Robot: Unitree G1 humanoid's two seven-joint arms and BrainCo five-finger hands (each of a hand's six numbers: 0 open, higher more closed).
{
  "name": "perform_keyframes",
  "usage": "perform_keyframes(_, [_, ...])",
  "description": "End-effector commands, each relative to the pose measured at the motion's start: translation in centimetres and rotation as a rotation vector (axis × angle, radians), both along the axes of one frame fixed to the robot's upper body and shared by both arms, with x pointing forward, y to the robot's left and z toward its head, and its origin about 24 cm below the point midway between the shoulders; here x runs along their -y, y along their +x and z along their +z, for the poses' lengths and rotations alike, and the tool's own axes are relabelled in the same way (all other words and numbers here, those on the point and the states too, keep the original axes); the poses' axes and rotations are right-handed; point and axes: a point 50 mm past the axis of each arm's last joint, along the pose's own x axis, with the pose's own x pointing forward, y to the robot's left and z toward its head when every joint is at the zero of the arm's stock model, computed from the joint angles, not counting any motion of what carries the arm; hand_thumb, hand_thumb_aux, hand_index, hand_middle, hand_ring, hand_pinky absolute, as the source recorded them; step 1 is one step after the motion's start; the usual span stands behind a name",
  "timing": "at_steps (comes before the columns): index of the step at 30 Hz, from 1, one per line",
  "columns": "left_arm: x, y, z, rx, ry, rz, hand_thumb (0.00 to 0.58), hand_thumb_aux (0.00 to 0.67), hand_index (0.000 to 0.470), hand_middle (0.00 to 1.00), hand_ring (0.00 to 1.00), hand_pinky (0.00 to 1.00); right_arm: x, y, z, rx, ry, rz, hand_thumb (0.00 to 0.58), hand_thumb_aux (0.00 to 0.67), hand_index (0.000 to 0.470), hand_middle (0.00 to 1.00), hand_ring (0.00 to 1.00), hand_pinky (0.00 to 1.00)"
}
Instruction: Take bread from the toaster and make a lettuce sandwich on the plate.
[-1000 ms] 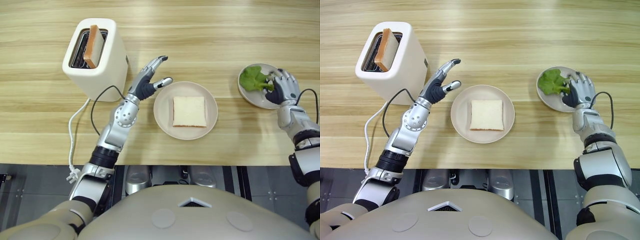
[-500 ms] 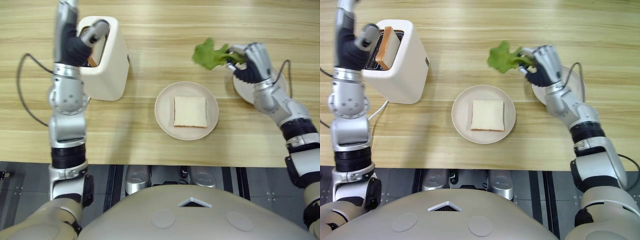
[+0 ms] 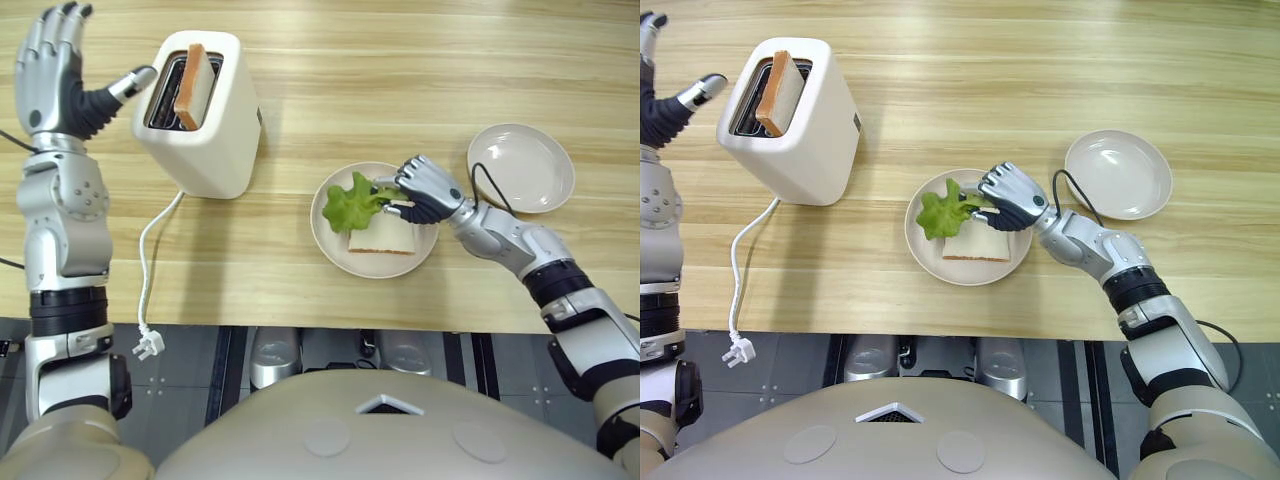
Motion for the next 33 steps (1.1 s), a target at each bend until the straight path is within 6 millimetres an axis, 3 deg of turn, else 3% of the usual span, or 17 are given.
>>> perform_keyframes(1, [0.5,0.2,-1.4,-0.051,-0.011,-0.016,0.0,0.0,0.0,0.0,0.0,0.0,1.3,-0.6,-0.3,-0.023,-0.065,0.003,0.58,0.67,0.46,1.0,1.0,1.0])
perform_keyframes(12, [1.1,-0.1,-2.5,-0.118,0.028,0.0,0.0,0.0,0.0,0.0,0.0,0.0,2.7,-1.1,-2.1,-0.139,-0.177,-0.023,0.58,0.67,0.46,1.0,1.0,1.0])
perform_keyframes(13, [1.2,-0.1,-2.5,-0.12,0.03,0.0,0.0,0.0,0.0,0.0,0.0,0.0,2.8,-1.1,-2.2,-0.145,-0.179,-0.031,0.509,0.436,0.299,1.0,1.0,1.0])
perform_keyframes(14, [1.2,-0.1,-2.5,-0.121,0.031,0.0,0.0,0.0,0.0,0.0,0.0,0.0,2.9,-1.1,-2.2,-0.143,-0.182,-0.041,0.468,0.376,0.258,1.0,1.0,1.0])
perform_keyframes(16, [1.2,-0.1,-2.5,-0.123,0.029,0.003,0.0,0.0,0.0,0.0,0.0,0.0,3.3,-0.9,-2.0,-0.139,-0.174,-0.064,0.476,0.386,0.265,1.0,1.0,1.0])
perform_keyframes(17, [1.1,-0.1,-2.6,-0.125,0.028,0.006,0.0,0.0,0.0,0.0,0.0,0.0,3.4,-0.8,-2.0,-0.141,-0.17,-0.071,0.46,0.365,0.251,1.0,1.0,1.0])
perform_keyframes(18, [1.0,-0.1,-2.6,-0.127,0.026,0.009,0.0,0.0,0.0,0.0,0.0,0.0,3.4,-0.8,-2.0,-0.143,-0.168,-0.075,0.39,0.286,0.197,1.0,1.0,1.0])
perform_keyframes(19, [1.0,-0.1,-2.7,-0.129,0.025,0.012,0.0,0.0,0.0,0.0,0.0,0.0,3.5,-0.7,-2.0,-0.147,-0.165,-0.08,0.39,0.286,0.197,1.0,1.0,1.0])
perform_keyframes(20, [1.0,-0.1,-2.8,-0.131,0.024,0.013,0.0,0.0,0.0,0.0,0.0,0.0,3.6,-0.7,-2.0,-0.147,-0.166,-0.086,0.0,0.0,0.0,0.33,0.33,0.33])
perform_keyframes(21, [1.0,-0.1,-2.8,-0.133,0.023,0.013,0.0,0.0,0.0,0.0,0.0,0.0,3.6,-0.6,-1.9,-0.143,-0.168,-0.092,0.0,0.0,0.0,0.0,0.0,0.0])
perform_keyframes(33, [0.4,0.1,-2.4,-0.081,0.053,0.068,0.0,0.0,0.0,0.0,0.0,0.0,3.5,0.8,0.8,-0.048,-0.096,-0.123,0.0,0.0,0.0,0.0,0.0,0.0])
